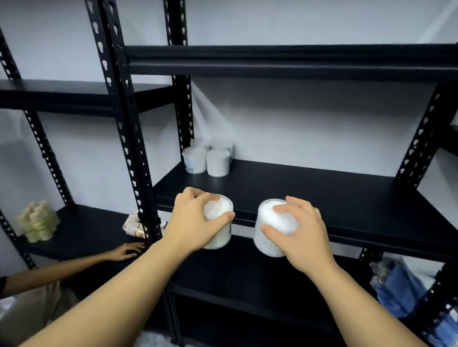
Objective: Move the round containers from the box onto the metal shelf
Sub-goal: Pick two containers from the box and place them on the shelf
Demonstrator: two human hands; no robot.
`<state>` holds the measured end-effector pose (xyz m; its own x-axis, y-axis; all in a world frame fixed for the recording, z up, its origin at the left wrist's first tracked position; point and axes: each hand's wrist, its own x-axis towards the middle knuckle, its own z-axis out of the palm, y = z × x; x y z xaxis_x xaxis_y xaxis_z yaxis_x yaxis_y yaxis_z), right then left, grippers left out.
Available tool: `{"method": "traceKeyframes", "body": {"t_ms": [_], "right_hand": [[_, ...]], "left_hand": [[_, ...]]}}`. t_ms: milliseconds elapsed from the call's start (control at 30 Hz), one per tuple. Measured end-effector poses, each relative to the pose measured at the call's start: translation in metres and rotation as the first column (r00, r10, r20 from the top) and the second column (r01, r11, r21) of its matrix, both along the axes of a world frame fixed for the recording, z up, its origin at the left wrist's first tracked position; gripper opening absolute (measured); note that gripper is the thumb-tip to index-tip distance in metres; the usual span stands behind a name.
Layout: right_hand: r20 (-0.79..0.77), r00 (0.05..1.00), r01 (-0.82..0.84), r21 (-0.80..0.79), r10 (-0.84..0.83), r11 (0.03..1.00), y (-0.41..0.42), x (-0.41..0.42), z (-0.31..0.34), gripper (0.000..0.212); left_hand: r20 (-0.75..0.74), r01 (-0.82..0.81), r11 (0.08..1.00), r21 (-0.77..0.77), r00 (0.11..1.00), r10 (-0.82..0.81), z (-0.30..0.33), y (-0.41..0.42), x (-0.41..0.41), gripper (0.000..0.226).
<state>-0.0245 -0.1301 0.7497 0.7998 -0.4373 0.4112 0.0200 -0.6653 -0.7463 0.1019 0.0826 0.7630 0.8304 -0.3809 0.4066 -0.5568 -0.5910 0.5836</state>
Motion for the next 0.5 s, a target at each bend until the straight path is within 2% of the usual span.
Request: {"method": "traceKeyframes", "body": {"t_ms": [200, 500], "right_hand": [[-0.004, 1.0, -0.025, -0.057, 0.024, 0.998, 0.003, 0.078, 0.007, 0.039], [-0.068, 0.997, -0.034, -0.057, 0.03, 0.998, 0.012, 0.197, 0.0, 0.035]], "left_hand": [[0.017, -0.059, 0.995, -0.076, 0.998, 0.06, 0.006, 0.004, 0.073, 0.05], [-0.011, -0.05, 0.996, -0.069, 0.999, 0.049, -0.003, 0.007, 0.183, 0.047]]}}
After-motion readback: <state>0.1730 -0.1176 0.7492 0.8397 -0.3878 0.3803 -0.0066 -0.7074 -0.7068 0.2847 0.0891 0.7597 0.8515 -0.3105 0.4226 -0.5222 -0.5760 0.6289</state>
